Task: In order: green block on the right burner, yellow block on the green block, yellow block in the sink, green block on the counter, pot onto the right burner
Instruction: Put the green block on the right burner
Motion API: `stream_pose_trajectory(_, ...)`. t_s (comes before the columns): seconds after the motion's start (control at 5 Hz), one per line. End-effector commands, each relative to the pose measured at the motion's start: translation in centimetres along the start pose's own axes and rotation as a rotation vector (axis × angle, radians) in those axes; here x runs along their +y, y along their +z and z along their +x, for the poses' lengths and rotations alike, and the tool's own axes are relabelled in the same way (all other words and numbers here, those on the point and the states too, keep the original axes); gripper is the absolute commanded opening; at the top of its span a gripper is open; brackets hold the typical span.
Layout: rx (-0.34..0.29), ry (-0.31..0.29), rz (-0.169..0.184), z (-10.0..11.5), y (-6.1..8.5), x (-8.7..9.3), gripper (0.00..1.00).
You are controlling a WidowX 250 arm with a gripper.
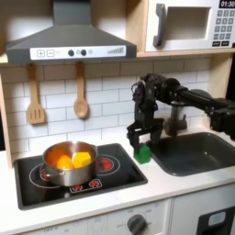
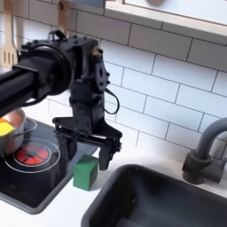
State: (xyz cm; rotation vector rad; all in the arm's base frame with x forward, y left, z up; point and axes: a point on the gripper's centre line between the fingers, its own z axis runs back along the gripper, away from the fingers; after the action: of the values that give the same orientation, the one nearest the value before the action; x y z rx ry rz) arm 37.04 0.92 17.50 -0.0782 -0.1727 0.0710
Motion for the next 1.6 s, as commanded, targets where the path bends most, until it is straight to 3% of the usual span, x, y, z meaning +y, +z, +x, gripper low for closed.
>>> stream_pose_trajectory(0.0, 0.025, 0.02, 0.016, 0.3, -1.5, 0.1, 1.0)
stream_pose_trajectory(0.6, 0.052, 0.036, 0.04, 0.4, -3.1, 0.4, 1.0)
stream_pose_trajectory(0.8, 0.048, 0.034, 0.045, 0.6, -3.0, 0.3, 1.0)
stream_pose_trajectory(1.0, 0.044, 0.034, 0.046, 0.7, -3.1, 0.4, 0.0)
stream_pose_trajectory(1.4, 0.045, 0.017, 0.04, 0.4, -2.9, 0.2, 0.0)
